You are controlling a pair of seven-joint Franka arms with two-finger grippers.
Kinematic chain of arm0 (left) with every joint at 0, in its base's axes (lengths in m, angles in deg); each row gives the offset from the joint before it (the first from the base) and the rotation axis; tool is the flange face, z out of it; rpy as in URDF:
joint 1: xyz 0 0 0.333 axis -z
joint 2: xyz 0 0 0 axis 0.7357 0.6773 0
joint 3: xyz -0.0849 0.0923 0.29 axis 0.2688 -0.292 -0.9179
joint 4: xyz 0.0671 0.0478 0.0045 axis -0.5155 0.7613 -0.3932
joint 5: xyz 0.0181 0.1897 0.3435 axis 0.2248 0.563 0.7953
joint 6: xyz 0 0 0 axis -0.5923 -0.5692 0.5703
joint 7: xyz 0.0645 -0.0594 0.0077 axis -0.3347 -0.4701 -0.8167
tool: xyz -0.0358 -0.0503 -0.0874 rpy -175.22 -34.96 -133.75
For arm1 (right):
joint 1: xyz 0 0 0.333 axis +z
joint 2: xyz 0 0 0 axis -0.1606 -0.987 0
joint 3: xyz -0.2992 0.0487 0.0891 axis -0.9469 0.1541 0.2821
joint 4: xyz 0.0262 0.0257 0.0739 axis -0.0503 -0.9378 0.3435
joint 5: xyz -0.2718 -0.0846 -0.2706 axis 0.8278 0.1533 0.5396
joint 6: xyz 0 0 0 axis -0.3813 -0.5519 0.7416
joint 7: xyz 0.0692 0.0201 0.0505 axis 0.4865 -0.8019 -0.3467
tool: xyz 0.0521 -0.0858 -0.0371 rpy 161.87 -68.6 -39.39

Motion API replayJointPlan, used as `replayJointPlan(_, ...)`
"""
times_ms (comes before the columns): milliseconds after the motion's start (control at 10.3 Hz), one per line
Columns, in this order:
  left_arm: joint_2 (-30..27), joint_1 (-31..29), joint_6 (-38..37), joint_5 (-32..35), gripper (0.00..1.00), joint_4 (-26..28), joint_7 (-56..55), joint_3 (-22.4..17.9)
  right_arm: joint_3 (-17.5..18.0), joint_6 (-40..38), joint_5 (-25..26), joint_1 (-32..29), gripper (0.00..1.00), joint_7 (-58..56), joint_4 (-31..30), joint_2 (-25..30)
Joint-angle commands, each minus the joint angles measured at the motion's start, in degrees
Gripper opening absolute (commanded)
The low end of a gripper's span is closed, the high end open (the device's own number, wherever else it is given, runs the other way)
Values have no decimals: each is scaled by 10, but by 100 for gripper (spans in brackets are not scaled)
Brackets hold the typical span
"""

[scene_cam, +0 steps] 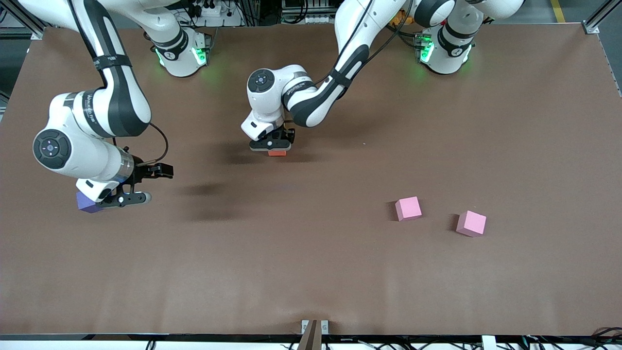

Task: Arrange blocks into number 1

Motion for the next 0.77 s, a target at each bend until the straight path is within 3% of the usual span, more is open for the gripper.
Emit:
replayJointPlan(0, 14, 11, -4, 9, 0, -6, 1, -1, 4, -9, 8, -4, 100, -7, 5, 4)
replayJointPlan(290, 14, 12, -3, 7, 0, -7, 1, -1, 3, -17, 9, -6, 100, -6, 11, 10)
replayJointPlan(677, 14, 14, 1, 7, 0, -10, -1, -1, -6, -89, 42, -6, 100, -6, 59, 10)
